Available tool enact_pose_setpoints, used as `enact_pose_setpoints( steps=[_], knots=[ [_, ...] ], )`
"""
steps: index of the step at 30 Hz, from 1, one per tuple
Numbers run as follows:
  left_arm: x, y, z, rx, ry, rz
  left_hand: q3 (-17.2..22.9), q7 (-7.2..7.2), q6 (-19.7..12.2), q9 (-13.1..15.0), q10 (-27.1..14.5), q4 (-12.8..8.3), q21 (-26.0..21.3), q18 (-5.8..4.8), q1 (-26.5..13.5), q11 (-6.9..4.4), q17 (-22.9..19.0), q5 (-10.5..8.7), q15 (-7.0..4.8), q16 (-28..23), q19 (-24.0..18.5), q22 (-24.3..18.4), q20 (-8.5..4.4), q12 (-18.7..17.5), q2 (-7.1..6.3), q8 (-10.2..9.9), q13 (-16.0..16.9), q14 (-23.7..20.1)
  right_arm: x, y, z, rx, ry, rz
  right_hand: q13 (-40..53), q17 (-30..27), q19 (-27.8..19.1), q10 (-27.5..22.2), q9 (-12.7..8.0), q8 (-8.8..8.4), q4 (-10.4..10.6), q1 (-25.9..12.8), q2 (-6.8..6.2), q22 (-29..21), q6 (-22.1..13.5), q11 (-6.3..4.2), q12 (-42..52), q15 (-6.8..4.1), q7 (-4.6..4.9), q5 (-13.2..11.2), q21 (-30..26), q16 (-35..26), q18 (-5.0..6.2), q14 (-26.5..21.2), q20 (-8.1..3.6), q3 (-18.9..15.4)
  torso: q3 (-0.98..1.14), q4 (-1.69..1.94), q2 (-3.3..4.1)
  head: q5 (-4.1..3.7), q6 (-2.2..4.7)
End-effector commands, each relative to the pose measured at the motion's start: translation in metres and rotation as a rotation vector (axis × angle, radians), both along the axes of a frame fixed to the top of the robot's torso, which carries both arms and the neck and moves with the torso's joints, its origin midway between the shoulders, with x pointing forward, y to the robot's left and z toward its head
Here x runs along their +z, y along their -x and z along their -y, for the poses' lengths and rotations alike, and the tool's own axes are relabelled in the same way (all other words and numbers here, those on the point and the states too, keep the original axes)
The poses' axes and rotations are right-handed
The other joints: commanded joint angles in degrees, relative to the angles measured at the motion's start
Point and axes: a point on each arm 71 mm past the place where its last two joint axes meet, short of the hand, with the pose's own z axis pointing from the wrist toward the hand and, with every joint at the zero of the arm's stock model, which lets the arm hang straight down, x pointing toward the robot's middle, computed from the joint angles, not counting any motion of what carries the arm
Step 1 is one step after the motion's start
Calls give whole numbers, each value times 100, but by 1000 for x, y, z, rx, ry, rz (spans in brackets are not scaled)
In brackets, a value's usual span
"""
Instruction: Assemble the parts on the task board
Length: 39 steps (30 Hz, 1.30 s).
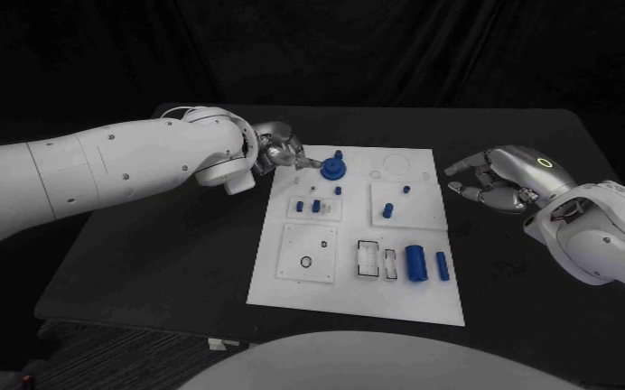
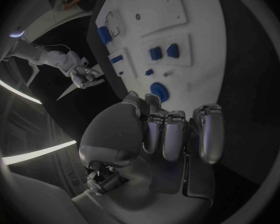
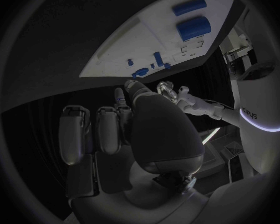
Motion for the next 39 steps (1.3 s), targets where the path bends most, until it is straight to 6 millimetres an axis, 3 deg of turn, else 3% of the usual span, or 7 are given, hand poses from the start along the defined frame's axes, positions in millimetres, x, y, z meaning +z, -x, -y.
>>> enact_pose_setpoints(
  steps=[1, 4, 6, 7, 8, 15, 39],
  knots=[
    [32, -3, 20, -232, 169, 350, 65, 89, 0, -658, 606, -112, 37, -58, 559, 87, 1505, 112, 89, 15, 113, 1257, 71, 20, 30, -1013, 1509, 605, 6, 2, 2, -3, -33, 61, -767, 16, 313, 128, -13, -30, 50, 4, -16, 1317, -38, -2, -24, 6, 11, 9, -2, -2, -79, 272, 39, 19, -2, 7, 13, 20, -1],
    [41, 1, 30, -396, 94, 517, 631, 227, 284, -1967, 606, -567, 296, -127, 1579, 173, 1505, 46, 164, 15, 277, 1348, 125, 20, -38, -2150, 1509, 605, 7, 2, 2, 2, -39, 73, -767, 15, 315, 129, -24, -37, 136, -93, -5, 1318, -46, -20, -22, 5, -2, -58, 1, 1, -79, 273, 43, 12, -9, -10, 30, 44, -1],
    [41, 4, 36, -473, 39, 569, 784, 343, 331, -2924, -348, -562, 47, -57, 1837, 218, 1505, -249, 250, 15, 38, 1256, 196, -728, -184, -2887, 631, 605, 7, 2, 1, 5, -41, 75, -768, 15, 319, 131, -28, -36, 169, -126, 1, 1320, -43, -23, -20, 3, -6, -87, 7, 2, -81, 273, 42, 12, -20, -18, 49, 37, -1],
    [41, 5, 38, -500, 16, 585, 842, 382, 299, -3164, -1527, -504, 8, -46, 1872, 244, 1505, -325, 306, 15, -8, 1241, 215, -1839, -240, -3074, -421, 605, 7, 2, 1, 5, -41, 75, -768, 15, 319, 131, -28, -36, 169, -126, 1, 1320, -43, -23, -20, 3, -6, -87, 7, 2, -81, 273, 42, 12, -24, -20, 57, 36, -1],
    [40, 5, 39, -525, -6, 600, 877, 479, 122, -3504, -3625, -353, -285, 17, 1845, 414, 1505, -281, 415, 15, -290, 1135, 317, -4112, -362, -3368, -2353, 605, 7, 2, 1, 5, -41, 75, -762, 14, 315, 132, -28, -36, 171, -127, 2, 1318, -43, -23, -16, 3, -6, -88, 0, 2, -79, 273, 42, 12, -24, -20, 59, 34, -1],
    [28, 4, 47, -658, -146, 746, 1538, 325, 631, -4757, -3623, -300, 54, -47, 2216, 432, -23, -165, 410, -803, 3, 1242, 437, -6400, -736, -3449, -4454, -518, 7, 2, 4, -2, -46, 69, -765, 46, 325, 132, -33, -39, 157, -98, 8, 1325, -47, -40, -17, -3, -24, -66, 20, 17, -84, 279, 39, 38, -27, -1, 68, 25, -1],
    [-12, 2, 64, -726, -258, 723, 1574, 285, 579, -5417, -3515, -318, 25, -48, 1834, 384, -961, -206, 341, -1260, 52, 1241, 356, -7366, -941, -3439, -5491, -726, 4, 0, 5, -9, -36, 45, -775, 44, 325, 128, -31, -19, 104, -29, -9, 1324, -7, -43, -22, -7, -20, 1, 18, 21, -83, 281, 33, 83, -19, -12, 61, -47, -1]
  ],
)
